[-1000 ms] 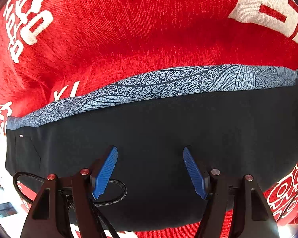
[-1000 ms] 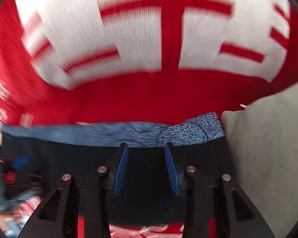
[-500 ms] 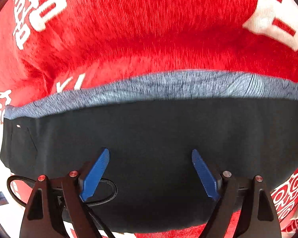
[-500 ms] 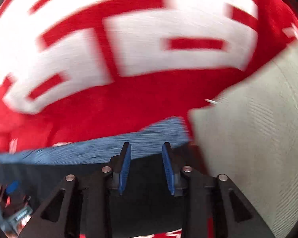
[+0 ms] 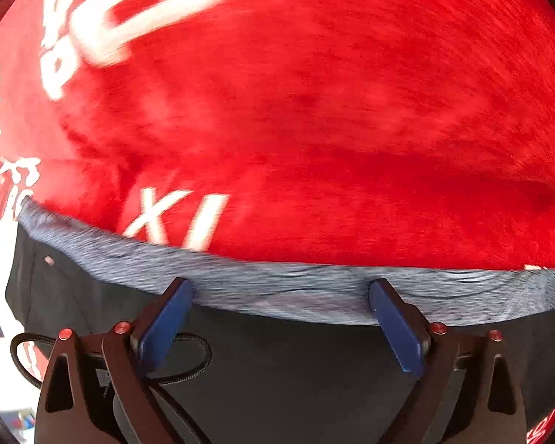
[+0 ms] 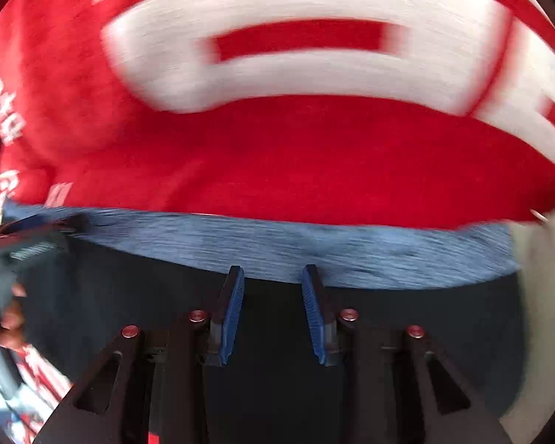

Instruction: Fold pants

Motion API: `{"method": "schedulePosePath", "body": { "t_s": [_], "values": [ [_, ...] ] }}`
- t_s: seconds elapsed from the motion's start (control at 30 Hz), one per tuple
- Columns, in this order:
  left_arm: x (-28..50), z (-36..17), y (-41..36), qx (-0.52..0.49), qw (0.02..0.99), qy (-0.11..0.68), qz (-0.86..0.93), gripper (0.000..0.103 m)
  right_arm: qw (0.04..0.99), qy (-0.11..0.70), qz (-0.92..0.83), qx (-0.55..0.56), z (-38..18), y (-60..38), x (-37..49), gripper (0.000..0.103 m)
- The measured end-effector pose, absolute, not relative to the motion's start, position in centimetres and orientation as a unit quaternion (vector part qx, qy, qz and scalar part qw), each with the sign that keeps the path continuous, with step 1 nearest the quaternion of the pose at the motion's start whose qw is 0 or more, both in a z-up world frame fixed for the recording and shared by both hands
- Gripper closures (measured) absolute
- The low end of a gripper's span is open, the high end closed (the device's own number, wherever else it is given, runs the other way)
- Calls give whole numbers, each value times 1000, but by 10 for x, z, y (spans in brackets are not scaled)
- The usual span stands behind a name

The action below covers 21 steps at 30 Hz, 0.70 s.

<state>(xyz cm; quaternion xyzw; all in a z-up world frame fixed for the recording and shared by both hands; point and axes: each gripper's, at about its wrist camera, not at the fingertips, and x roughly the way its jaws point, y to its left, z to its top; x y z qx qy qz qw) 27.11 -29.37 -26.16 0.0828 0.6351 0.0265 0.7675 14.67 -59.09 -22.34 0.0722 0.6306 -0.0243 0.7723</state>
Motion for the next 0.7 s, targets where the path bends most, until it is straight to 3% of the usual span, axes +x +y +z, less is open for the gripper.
{"method": "schedulePosePath", "body": {
  "t_s": [0.13, 0.23, 0.27, 0.4, 0.7],
  "values": [
    [261, -245, -249, 77, 762, 642, 43, 5, 762, 634, -70, 108, -216, -632, 130, 67],
    [246, -228, -208, 82, 764, 637, 54, 5, 750, 635, -103, 155, -204, -640, 114, 48],
    [240, -222, -189, 87, 765, 636, 61, 5, 749, 627, -105, 187, -197, -639, 102, 47],
    [224, -209, -138, 106, 765, 629, 82, 5, 744, 610, -68, 263, -181, -612, 77, 47],
    [231, -226, -32, 152, 764, 621, 87, 5, 668, 619, 93, 402, -228, -389, 52, 47]
  ]
}}
